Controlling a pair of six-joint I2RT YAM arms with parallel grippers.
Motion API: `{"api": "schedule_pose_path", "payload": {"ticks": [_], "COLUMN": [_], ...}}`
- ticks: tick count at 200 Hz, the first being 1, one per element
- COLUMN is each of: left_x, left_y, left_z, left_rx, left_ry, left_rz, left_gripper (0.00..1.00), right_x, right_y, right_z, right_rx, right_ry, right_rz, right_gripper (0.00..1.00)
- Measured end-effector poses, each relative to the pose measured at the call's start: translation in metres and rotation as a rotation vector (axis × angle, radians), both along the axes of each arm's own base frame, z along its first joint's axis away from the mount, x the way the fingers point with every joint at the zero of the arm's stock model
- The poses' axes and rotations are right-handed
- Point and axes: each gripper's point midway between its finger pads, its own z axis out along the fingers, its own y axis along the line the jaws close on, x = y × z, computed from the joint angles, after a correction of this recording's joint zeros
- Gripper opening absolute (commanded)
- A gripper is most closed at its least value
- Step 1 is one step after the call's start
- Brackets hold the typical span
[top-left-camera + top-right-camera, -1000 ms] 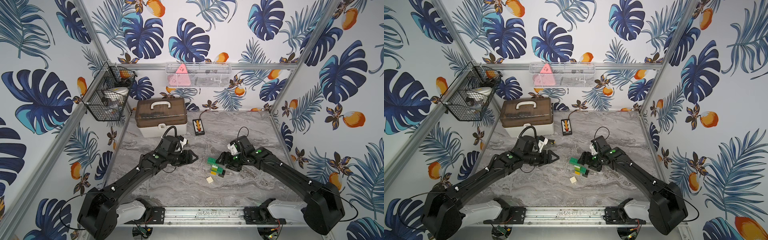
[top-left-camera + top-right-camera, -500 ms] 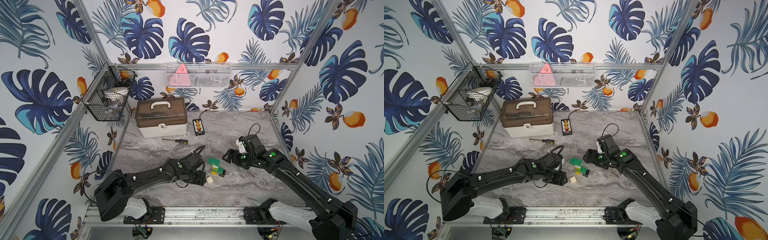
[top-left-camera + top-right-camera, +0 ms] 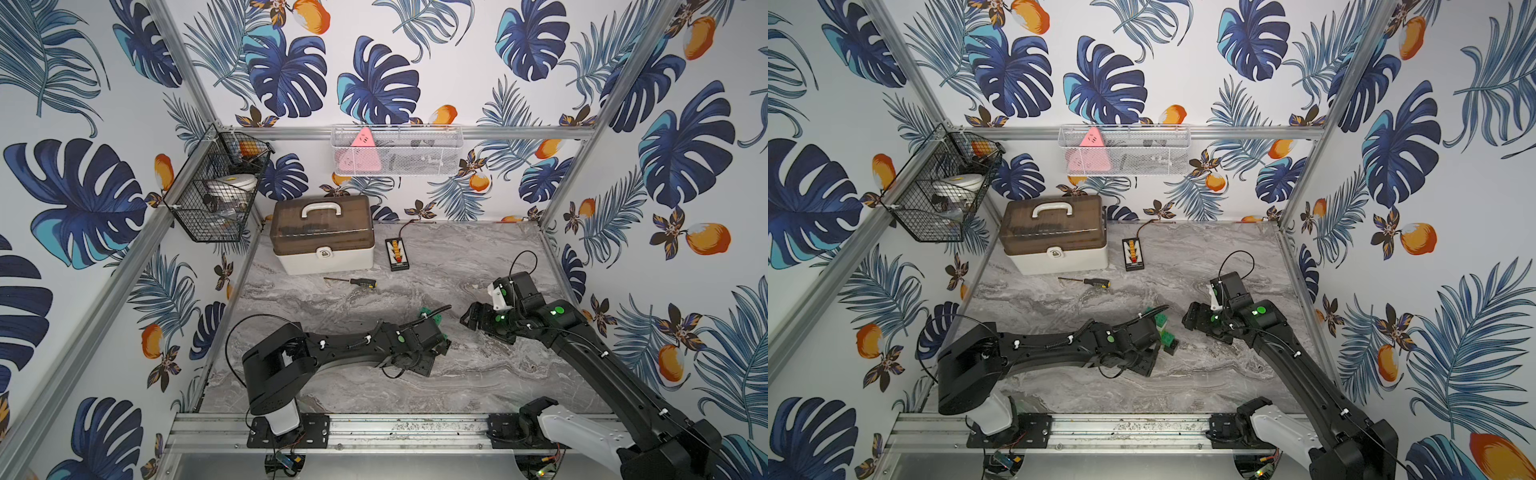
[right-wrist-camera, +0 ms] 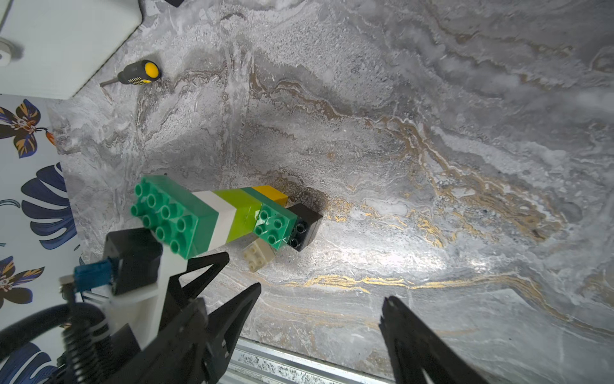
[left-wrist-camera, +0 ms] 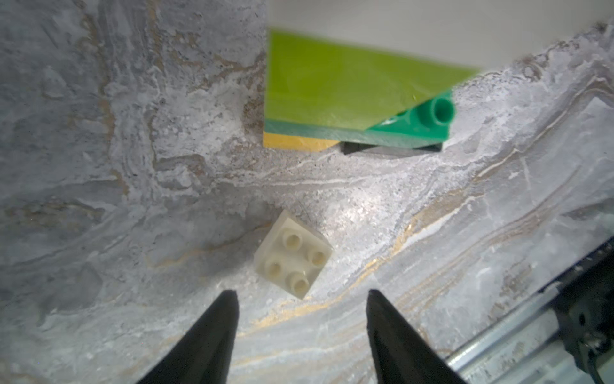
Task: Assemble a giraffe with lego
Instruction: Adjust the lego brick at the center of the board.
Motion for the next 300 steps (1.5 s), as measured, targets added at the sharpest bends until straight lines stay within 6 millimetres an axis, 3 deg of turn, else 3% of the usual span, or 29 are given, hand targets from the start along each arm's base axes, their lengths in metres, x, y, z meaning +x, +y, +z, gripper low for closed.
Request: {"api": "schedule_pose_path", "payload": {"ticks": [58, 145, 164, 186, 223, 240, 263, 300], "left_x": [-0.003, -0.013, -0.014, -0.015, -0.005, 0.003, 0.011, 0.011], "left_y": [0.006, 0.017, 0.02, 0.021, 0.008, -0.002, -0.009, -0.011], "left_z": [-0.004, -0.008, -0.013, -0.02, -0.027, -0.027, -0.028, -0.029], "left_rx": [0.043, -0.01, -0.038, -0.072, -0.15, -0.181, -0.202, -0.217], "left_ry": [-0.026, -0.046, -0.068, -0.095, -0.193, -0.253, -0.311, -0.347], "left_rz": [-0.037, -0.068, -0.078, -0.096, -0.132, -0.156, -0.175, -0.211], "left_gripper": [0.66, 0.66, 0.69, 0.8, 0.83, 0.8, 0.65, 0.62], "right_x": [0.001, -0.002, -0.002, -0.001, -0.004, -0.007, -0.009, -0.012], "right_y": [-0.006, -0.004, -0.004, -0.005, -0.011, -0.015, -0.019, -0.025], "right_z": [0.001, -0.021, -0.022, -0.019, -0.013, -0.011, -0.006, -0.001], "right_rx": [0.014, 0.021, 0.021, 0.013, -0.031, -0.055, -0.079, -0.11], "right_ry": [0.001, 0.067, 0.07, 0.079, 0.103, 0.122, 0.133, 0.139], "right_rz": [-0.01, -0.022, -0.023, -0.025, -0.018, -0.025, -0.026, -0.034], "right_gripper": [0.85, 0.84, 0.84, 0.84, 0.84, 0.84, 0.84, 0.84]}}
